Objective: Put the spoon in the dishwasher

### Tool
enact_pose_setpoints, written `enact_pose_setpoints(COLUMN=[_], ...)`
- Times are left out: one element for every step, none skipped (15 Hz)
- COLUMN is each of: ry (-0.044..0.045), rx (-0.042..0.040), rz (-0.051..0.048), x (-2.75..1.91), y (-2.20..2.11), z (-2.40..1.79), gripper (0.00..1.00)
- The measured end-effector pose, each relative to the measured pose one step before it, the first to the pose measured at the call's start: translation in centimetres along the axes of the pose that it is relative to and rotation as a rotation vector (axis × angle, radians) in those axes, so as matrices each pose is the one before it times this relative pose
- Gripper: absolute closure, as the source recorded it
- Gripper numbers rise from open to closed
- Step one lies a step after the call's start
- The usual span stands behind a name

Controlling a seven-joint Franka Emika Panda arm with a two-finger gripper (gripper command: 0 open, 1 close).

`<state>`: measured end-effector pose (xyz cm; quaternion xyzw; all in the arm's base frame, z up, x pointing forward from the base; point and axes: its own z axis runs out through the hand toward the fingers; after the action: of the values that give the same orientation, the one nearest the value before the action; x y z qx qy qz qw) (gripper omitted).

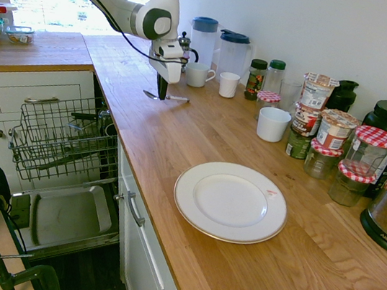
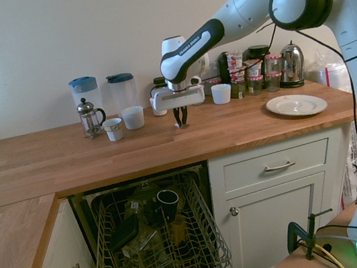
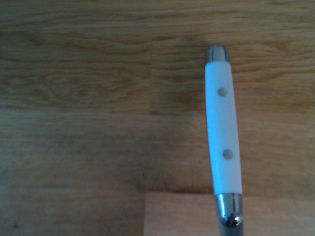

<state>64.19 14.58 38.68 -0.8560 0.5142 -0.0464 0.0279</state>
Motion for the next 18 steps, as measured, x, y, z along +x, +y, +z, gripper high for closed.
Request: enact_pose_setpoints(ry=[0.00499, 0.00453, 0.00380, 0.00094, -0.00013, 0.00023, 0.00210, 0.00351, 0.00958, -0.00032, 0.00425, 0.01268, 0.01807, 0.01428, 0.00797, 0.00349, 0.00154, 0.00390], rx=[0.00490, -0.00100, -0.00438, -0.00360, -0.00180, 0.00102, 0.00825, 0.00895, 0.01418, 0.00172, 0.00832, 0.00633, 0.00615, 0.00031, 0.00138, 0.00428, 0.00513, 0.00563], rz=[0.00199, 0.00190, 0.00142, 0.00353, 0.00098, 0.00159, 0.00200, 0.00134, 0.00669, -0.00271, -0.00677, -0.01071, -0.00799, -0.00508, -0.00460, -0.00154, 0.00005, -0.00268], x=[-0.973, -1.233, -1.355, -1.581, -1.725, -1.764, -1.811, -1.660, -1.695, -0.164, -0.334, -0.804, -1.303, -1.713, -2.083, -2.123, -2.204, -2.233], y=[1.019, 1.252, 1.318, 1.404, 1.408, 1.374, 1.421, 1.450, 2.200, 0.018, -0.059, -0.022, 0.071, 0.220, 0.365, 0.590, 0.756, 0.925], z=[-1.388, -1.089, -0.776, -0.525, -0.363, -0.217, -0.041, 0.050, -0.403, 0.053, -0.017, 0.022, 0.128, 0.197, 0.200, 0.431, 0.475, 0.523], gripper=[1.00, 1.00, 1.00, 1.00, 1.00, 1.00, 1.00, 1.00, 1.00, 1.00, 1.00, 1.00, 1.00, 1.00, 1.00, 1.00, 1.00, 1.00])
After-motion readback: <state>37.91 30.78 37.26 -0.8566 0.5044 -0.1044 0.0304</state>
